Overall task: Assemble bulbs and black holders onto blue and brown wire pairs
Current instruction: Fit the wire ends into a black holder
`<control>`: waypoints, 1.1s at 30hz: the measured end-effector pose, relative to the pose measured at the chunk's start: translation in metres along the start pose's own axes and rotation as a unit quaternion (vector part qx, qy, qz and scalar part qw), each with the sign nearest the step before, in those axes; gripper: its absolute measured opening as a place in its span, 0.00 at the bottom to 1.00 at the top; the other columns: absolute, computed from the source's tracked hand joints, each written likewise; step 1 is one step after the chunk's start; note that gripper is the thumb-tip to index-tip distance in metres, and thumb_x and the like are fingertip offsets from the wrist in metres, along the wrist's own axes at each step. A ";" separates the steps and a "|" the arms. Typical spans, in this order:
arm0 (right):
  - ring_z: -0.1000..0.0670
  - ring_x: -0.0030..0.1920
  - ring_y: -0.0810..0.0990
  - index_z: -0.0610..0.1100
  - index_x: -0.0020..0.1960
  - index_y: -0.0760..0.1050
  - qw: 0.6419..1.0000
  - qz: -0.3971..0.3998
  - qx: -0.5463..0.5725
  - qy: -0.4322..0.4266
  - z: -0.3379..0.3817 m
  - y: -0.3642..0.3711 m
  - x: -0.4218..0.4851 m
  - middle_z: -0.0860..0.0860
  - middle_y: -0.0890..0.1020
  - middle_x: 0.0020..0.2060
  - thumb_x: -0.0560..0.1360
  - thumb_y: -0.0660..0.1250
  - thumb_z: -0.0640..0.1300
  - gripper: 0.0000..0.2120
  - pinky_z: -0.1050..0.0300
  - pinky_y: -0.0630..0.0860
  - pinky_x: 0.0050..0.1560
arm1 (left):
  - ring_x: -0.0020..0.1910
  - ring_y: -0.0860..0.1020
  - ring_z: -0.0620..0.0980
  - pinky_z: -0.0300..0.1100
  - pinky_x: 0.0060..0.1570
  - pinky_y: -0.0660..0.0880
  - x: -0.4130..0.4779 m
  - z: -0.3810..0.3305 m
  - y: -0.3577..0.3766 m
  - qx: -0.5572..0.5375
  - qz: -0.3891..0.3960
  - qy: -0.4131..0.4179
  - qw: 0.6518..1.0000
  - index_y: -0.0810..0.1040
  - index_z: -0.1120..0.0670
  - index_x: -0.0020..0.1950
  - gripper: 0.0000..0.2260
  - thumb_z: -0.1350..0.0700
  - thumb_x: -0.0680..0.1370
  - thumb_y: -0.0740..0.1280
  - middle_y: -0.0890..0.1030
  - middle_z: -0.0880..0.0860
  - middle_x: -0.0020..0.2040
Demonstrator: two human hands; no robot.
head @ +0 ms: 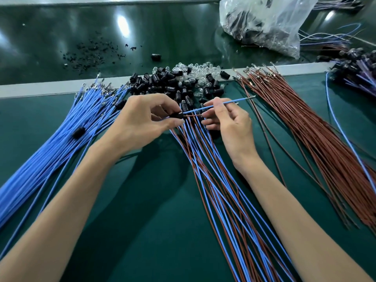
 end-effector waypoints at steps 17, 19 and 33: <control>0.57 0.34 0.79 0.48 0.40 0.84 0.991 0.052 0.124 -0.020 0.000 -0.001 0.001 0.52 0.84 0.35 0.73 0.70 0.35 0.09 0.66 0.75 0.39 | 0.36 0.82 0.48 0.41 0.41 0.80 -0.003 -0.010 0.021 -0.076 0.011 -0.007 0.997 0.78 0.58 0.44 0.04 0.64 0.73 0.72 0.81 0.53 0.36; 0.58 0.33 0.80 0.48 0.40 0.83 0.991 0.046 0.123 -0.036 0.003 -0.002 0.001 0.53 0.84 0.34 0.72 0.71 0.33 0.10 0.67 0.75 0.39 | 0.34 0.81 0.43 0.34 0.39 0.78 -0.002 -0.007 0.017 -0.083 0.036 -0.037 0.995 0.79 0.60 0.45 0.06 0.62 0.71 0.74 0.82 0.52 0.37; 0.59 0.33 0.80 0.49 0.40 0.81 0.994 0.037 0.047 -0.092 0.008 -0.004 0.000 0.57 0.83 0.32 0.71 0.72 0.34 0.10 0.67 0.75 0.38 | 0.38 0.83 0.46 0.35 0.44 0.79 -0.001 -0.004 0.019 -0.018 0.046 -0.042 0.998 0.83 0.55 0.45 0.07 0.61 0.69 0.76 0.85 0.52 0.39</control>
Point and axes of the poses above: each hand's wrist, its own x-axis towards the middle knuckle, its own y-axis out of the palm, z = x × y, the point moved 4 cm from there along x, towards the middle knuckle
